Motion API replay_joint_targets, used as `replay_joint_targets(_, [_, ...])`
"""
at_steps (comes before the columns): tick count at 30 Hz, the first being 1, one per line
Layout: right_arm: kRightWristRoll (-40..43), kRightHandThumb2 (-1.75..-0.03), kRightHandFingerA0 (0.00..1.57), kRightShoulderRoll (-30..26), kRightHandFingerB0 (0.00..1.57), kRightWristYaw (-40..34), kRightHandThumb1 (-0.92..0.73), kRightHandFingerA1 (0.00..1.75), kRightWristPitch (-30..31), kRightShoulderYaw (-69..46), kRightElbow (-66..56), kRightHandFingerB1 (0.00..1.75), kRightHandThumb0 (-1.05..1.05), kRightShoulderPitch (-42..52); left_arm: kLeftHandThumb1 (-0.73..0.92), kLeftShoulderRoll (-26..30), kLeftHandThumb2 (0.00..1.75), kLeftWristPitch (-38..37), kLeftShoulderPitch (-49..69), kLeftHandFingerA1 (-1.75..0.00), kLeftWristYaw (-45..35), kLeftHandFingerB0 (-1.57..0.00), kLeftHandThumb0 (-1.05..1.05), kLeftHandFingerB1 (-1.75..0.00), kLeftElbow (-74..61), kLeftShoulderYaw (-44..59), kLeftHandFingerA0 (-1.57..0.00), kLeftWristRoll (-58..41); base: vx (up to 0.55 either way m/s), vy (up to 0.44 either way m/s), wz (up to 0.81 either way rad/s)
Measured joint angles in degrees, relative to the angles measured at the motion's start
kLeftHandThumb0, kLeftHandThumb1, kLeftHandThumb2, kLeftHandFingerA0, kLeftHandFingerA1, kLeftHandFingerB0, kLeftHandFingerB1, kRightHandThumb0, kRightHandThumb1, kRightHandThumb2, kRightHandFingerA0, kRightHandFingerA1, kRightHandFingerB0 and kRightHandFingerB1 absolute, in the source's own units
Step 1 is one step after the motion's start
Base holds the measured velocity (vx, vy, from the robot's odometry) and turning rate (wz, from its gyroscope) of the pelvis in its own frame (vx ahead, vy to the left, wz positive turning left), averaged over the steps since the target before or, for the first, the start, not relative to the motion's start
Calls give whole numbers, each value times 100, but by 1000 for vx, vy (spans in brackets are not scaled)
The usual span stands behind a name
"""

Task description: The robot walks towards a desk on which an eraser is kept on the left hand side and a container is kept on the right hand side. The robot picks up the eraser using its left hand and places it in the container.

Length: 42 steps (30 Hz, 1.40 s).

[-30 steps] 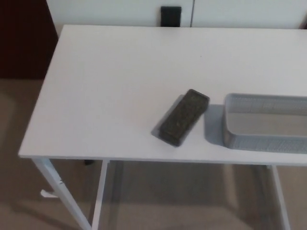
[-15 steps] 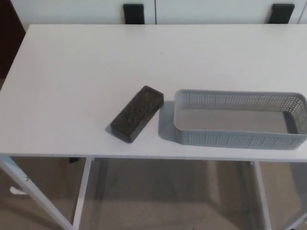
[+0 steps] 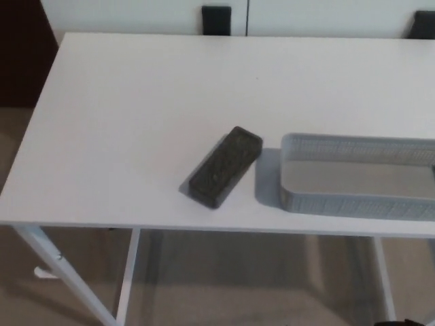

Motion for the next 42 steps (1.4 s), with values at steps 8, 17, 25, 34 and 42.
replay_joint_targets(8, [-8,-54,52,-50,42,4,-48,54,13,32,4,50,-36,-14,47,-53,63,-12,137,-45,10,-36,-29,-40,10,-25,-45,34,3,20,-5])
replay_joint_targets(17, [-12,-73,48,21,38,16,-38,61,31,111,19,56,-42,-41,46,-18,64,-44,176,-46,83,-36,-31,-41,-71,-40,-45,73,-2,131,-9])
replay_joint_targets(25, [-20,-54,52,20,43,28,-48,53,41,169,-12,49,-37,-55,46,22,63,-53,176,-46,119,-36,-30,-41,-60,-63,-47,80,-15,-136,-1])
replay_joint_targets(34, [-47,-54,51,-104,42,21,-48,53,114,223,-43,48,-36,-91,46,-50,63,-125,251,-46,123,-37,-31,-40,-200,-116,-47,79,-51,-269,-7])
replay_joint_targets(42, [-87,-73,46,-94,38,19,-38,60,153,319,-140,55,-43,-134,46,-156,62,-120,457,-45,214,-37,-29,-40,-760,-234,-47,174,3,80,-1])
